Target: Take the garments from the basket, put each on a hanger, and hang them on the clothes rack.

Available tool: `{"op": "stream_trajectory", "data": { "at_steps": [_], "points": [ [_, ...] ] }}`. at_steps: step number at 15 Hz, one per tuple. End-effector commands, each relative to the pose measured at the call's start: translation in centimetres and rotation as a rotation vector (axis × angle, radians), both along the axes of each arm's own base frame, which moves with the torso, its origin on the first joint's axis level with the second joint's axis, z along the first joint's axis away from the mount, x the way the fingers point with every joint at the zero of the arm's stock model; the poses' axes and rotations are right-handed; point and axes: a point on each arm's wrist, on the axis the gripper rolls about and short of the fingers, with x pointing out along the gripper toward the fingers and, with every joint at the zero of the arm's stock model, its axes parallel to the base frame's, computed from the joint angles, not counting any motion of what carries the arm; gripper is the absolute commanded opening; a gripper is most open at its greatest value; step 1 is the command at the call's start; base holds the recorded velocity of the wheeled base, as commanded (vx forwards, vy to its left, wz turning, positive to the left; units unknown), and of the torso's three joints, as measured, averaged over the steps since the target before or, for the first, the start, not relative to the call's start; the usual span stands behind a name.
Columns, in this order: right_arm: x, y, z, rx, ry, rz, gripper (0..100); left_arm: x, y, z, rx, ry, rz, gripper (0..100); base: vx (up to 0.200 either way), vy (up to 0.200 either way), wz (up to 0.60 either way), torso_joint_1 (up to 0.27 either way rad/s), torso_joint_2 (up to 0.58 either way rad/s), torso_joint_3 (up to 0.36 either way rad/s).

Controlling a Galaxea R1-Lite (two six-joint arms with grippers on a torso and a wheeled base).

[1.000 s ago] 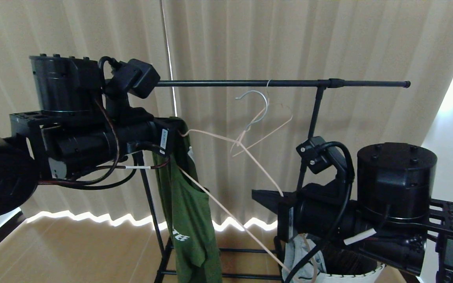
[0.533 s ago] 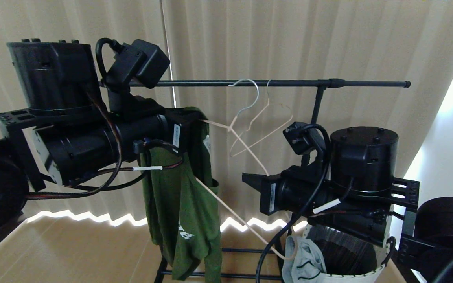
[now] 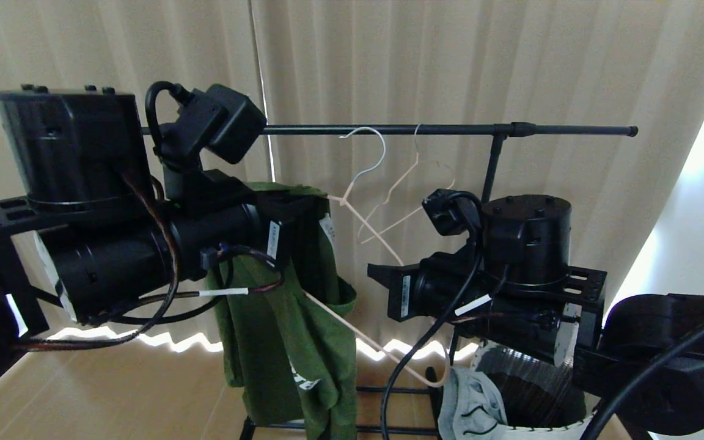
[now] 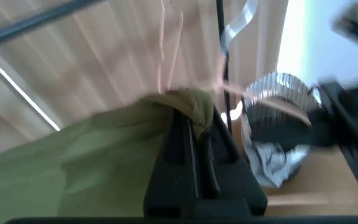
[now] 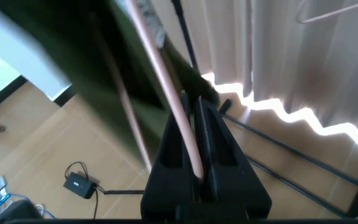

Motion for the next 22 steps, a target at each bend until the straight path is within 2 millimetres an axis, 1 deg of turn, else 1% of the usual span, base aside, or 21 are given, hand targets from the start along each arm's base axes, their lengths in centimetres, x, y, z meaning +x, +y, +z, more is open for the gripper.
{"op": "stream_trajectory", "data": {
  "at_steps": [1,3,7,8,12,15,16,17,19,20,21,22],
  "points": [
    [0.3,0.1,-0.2,-0.004,0.004,-0.004,0,-0.5,-0.1,-0.7,0.016,0.019,-0.014,0,0.000,0.000,0.00,0.000,0.00,0.000],
    [0.1,-0.1,0.0,-0.005,-0.005,-0.003,0,-0.8,-0.6,-1.7,0.037,0.049,-0.034,0,0.000,0.000,0.00,0.000,0.00,0.000],
    [-0.5,-0.5,0.6,-0.024,-0.042,0.012,0,-1.1,-0.4,-2.7,0.078,0.063,-0.037,0,0.000,0.000,0.00,0.000,0.00,0.000],
    [-0.6,-0.6,0.9,-0.031,-0.056,0.016,0,-1.1,-0.4,-2.7,0.079,0.062,-0.037,100,0.000,0.000,0.00,0.000,0.00,0.000],
    [-0.7,-0.7,1.2,-0.044,-0.084,0.023,0,-1.1,-0.4,-2.7,0.083,0.057,-0.042,100,0.000,0.000,0.00,0.000,0.00,0.000],
    [-0.8,-1.4,2.3,-0.054,-0.134,0.019,0,-1.4,-0.2,-2.3,0.103,0.021,-0.046,100,0.000,0.000,0.00,0.000,0.00,0.000],
    [-0.7,-2.1,2.8,-0.063,-0.160,0.006,0,-1.7,0.1,-2.1,0.102,0.013,-0.048,100,0.000,0.000,0.00,0.000,0.00,0.000],
    [-0.6,-2.6,3.1,-0.069,-0.176,-0.004,0,-2.0,0.4,-2.3,0.101,0.012,-0.049,100,0.000,0.000,0.00,0.000,0.00,0.000],
    [-0.1,-4.3,3.5,-0.101,-0.205,-0.046,0,-2.4,0.6,-2.7,0.071,-0.032,-0.046,100,0.000,0.000,0.00,0.000,0.00,0.000],
    [0.0,-5.1,3.5,-0.119,-0.214,-0.061,0,-2.4,0.8,-2.9,0.059,-0.053,-0.039,100,0.000,0.000,0.00,0.000,0.00,0.000],
    [-0.1,-6.3,3.1,-0.163,-0.222,-0.079,0,-2.3,1.0,-3.0,0.050,-0.100,-0.031,100,0.000,0.000,0.00,0.000,0.00,0.000],
    [-0.2,-7.1,2.6,-0.191,-0.221,-0.087,0,-2.1,1.4,-3.0,0.063,-0.130,-0.015,100,0.000,0.000,0.00,0.000,0.00,0.000]
  ]
}}
